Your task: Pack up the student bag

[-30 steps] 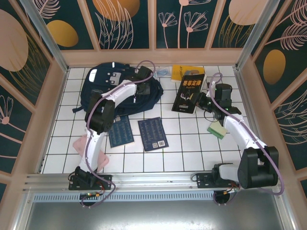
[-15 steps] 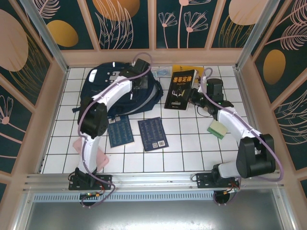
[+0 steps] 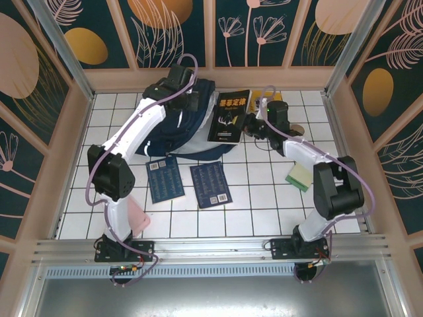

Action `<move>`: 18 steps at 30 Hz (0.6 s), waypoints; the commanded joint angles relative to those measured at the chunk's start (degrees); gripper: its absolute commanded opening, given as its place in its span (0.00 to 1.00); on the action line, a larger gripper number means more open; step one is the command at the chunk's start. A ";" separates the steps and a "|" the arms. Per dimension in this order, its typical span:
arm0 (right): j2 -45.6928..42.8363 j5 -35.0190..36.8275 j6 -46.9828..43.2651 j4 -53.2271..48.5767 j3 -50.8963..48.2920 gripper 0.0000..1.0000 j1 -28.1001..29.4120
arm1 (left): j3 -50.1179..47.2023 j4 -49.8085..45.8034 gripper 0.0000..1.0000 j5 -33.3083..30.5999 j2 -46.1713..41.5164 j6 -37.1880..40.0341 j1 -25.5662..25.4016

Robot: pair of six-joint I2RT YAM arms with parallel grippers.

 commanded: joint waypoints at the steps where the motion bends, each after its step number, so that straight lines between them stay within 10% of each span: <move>1: 3.29 -2.21 6.38 13.90 2.85 0.00 2.15 | -0.09 7.35 0.00 7.24 -6.99 1.51 2.04; 18: 29.05 6.84 27.15 28.60 21.38 0.00 14.48 | -6.14 16.02 0.00 12.23 -9.24 -9.15 3.93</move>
